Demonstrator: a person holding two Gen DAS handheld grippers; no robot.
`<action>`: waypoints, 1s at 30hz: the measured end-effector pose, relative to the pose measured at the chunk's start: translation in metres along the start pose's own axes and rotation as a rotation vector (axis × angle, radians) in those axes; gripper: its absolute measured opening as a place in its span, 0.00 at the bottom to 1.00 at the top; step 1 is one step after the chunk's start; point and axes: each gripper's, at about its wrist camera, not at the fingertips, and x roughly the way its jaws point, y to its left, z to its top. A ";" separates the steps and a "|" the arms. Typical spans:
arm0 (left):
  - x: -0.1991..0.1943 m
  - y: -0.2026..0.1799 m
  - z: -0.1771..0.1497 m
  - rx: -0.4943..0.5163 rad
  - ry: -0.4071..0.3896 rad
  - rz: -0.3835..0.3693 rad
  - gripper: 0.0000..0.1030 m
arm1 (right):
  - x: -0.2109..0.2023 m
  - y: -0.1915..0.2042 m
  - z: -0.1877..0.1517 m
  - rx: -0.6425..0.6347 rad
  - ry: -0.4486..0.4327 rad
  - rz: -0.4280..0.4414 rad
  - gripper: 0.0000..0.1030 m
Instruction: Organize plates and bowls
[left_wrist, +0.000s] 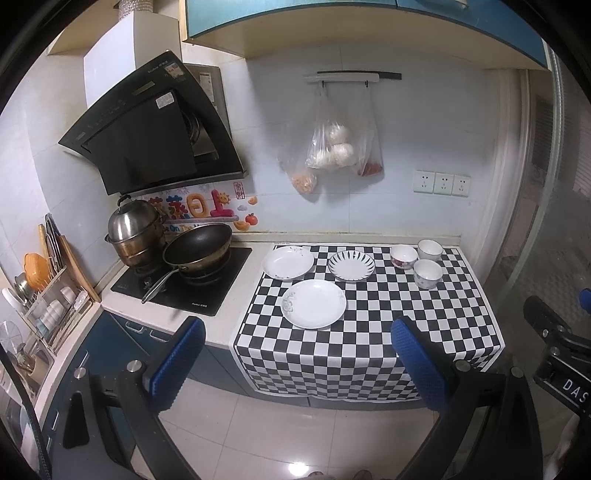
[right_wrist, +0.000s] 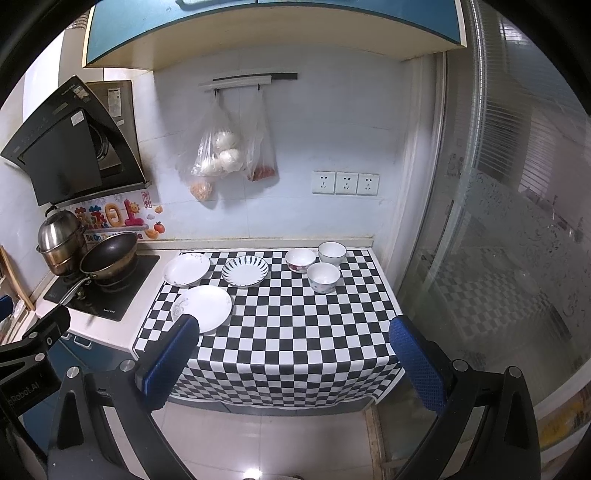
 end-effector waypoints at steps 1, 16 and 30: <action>0.000 0.000 -0.001 -0.001 0.000 0.001 1.00 | 0.000 0.000 0.000 0.000 0.000 0.001 1.00; -0.001 0.001 -0.002 -0.005 -0.002 0.003 1.00 | 0.002 0.002 0.000 -0.005 0.000 0.003 1.00; 0.010 0.002 -0.005 -0.014 0.010 0.012 1.00 | 0.027 0.007 0.002 0.007 0.033 0.023 1.00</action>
